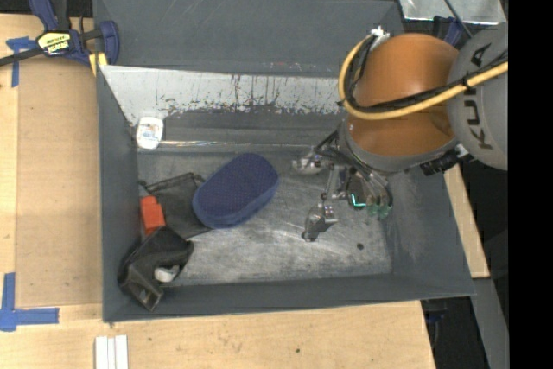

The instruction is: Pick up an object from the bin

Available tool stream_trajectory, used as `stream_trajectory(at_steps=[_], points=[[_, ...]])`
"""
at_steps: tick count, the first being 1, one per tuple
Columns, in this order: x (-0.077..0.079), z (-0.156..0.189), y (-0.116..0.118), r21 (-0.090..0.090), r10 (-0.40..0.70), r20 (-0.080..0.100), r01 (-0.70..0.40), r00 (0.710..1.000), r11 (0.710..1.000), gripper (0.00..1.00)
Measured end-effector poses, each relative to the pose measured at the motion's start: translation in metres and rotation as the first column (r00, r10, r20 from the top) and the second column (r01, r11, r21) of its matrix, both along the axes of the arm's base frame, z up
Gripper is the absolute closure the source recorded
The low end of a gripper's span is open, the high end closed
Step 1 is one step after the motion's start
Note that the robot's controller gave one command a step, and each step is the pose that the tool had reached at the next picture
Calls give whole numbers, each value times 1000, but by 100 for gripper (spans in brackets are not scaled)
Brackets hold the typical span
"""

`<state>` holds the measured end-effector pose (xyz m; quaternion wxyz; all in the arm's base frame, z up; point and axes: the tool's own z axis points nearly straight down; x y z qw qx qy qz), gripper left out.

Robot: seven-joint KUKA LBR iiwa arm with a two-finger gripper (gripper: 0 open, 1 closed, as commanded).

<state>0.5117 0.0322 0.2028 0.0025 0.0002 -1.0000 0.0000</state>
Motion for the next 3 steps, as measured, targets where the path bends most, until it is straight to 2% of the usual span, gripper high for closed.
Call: stream_trajectory(at_steps=[1, 2, 3], points=[[51, -92, 12, 0, -232, 3, 232, 973, 973, 0], [113, -113, 21, -1, -452, 1, 452, 892, 892, 0], [114, -114, 21, 0, -452, 6, 452, 892, 892, 100]])
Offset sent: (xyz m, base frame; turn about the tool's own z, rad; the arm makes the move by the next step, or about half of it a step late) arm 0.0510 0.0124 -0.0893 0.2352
